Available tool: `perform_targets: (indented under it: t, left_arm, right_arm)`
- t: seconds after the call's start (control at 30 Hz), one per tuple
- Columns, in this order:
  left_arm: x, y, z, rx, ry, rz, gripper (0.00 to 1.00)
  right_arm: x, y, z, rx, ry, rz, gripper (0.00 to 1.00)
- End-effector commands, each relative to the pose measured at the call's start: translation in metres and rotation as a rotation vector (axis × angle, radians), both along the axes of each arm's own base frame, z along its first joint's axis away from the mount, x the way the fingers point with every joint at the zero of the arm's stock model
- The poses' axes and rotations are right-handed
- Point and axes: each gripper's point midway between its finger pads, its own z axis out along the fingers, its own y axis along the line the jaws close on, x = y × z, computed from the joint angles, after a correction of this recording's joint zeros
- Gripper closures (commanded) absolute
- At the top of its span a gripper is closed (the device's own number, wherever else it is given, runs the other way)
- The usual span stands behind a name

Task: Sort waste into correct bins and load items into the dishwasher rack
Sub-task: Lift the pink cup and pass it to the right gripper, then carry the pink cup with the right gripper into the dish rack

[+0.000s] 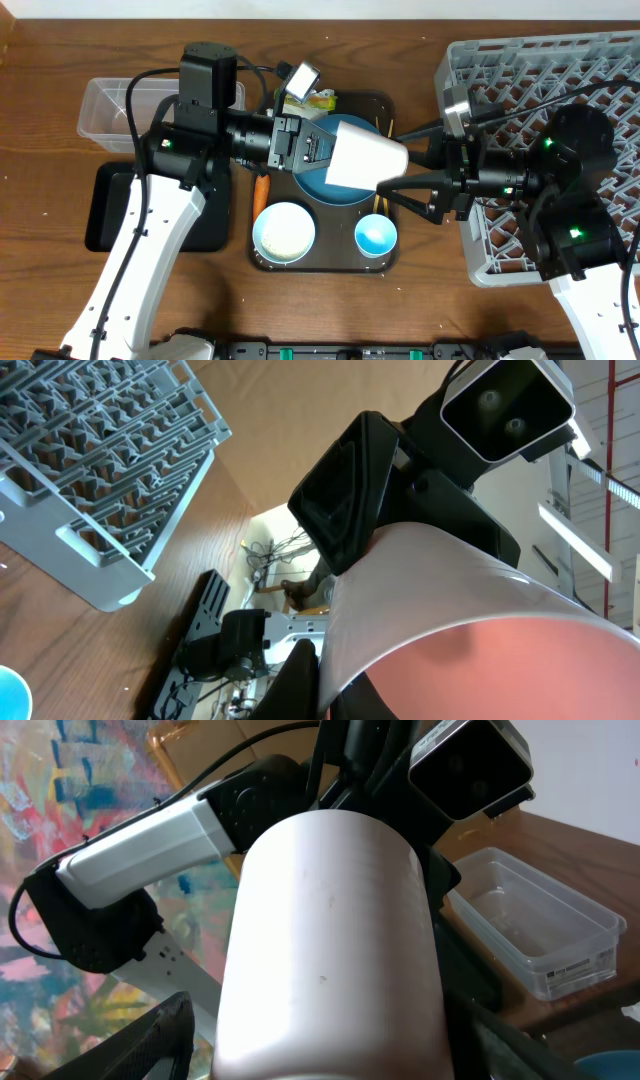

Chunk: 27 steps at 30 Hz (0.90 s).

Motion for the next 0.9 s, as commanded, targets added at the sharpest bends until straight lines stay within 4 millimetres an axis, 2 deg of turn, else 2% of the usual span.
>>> perform_targets:
  t: [0.0,0.13,0.3,0.33,0.4,0.53,0.57,0.6,0.63,0.73,0.83,0.87]
  left_arm:
    - [0.001,-0.001,0.005,-0.001,-0.016,0.003,0.94]
    - [0.001,-0.001,0.004,0.001,-0.017,0.006,0.94]
    - [0.004,-0.001,0.003,0.012,-0.02,0.021,0.94]
    - [0.004,-0.001,0.003,0.012,-0.02,0.021,0.94]
    - [0.005,-0.001,0.002,0.017,-0.021,0.029,0.94]
    - [0.011,-0.001,-0.003,0.042,-0.027,0.064,0.92]
    - [0.012,-0.002,-0.003,0.045,-0.028,0.068,0.83]
    - [0.013,-0.001,-0.004,0.048,-0.029,0.073,0.62]
    - [0.013,-0.001,-0.004,0.05,-0.03,0.077,0.47]
    - [0.017,0.002,-0.003,0.047,-0.046,0.09,0.14]
    - [0.025,0.01,-0.002,0.039,-0.108,0.114,0.01]
    - [0.028,0.014,-0.002,0.038,-0.126,0.127,0.02]
  right_arm:
    - [-0.007,0.002,0.006,0.005,-0.038,0.027,0.29]
    - [-0.005,0.002,0.006,0.002,-0.06,0.014,0.28]
    - [-0.003,0.002,0.005,0.0,-0.055,0.005,0.33]
    - [-0.004,0.002,0.005,-0.001,-0.052,0.005,0.34]
    - [-0.001,0.002,0.002,-0.008,-0.042,-0.011,0.44]
    - [0.006,0.001,-0.007,-0.033,-0.014,-0.054,0.45]
    - [0.006,0.0,-0.007,-0.034,-0.018,-0.054,0.46]
    - [0.006,0.0,-0.007,-0.034,-0.018,-0.054,0.46]
    - [0.006,0.0,-0.007,-0.033,-0.021,-0.055,0.46]
    - [0.009,-0.007,-0.004,-0.03,-0.031,-0.083,0.47]
    - [0.018,-0.023,-0.005,-0.036,-0.013,-0.148,0.46]
    - [0.022,-0.031,-0.006,-0.039,0.001,-0.177,0.46]
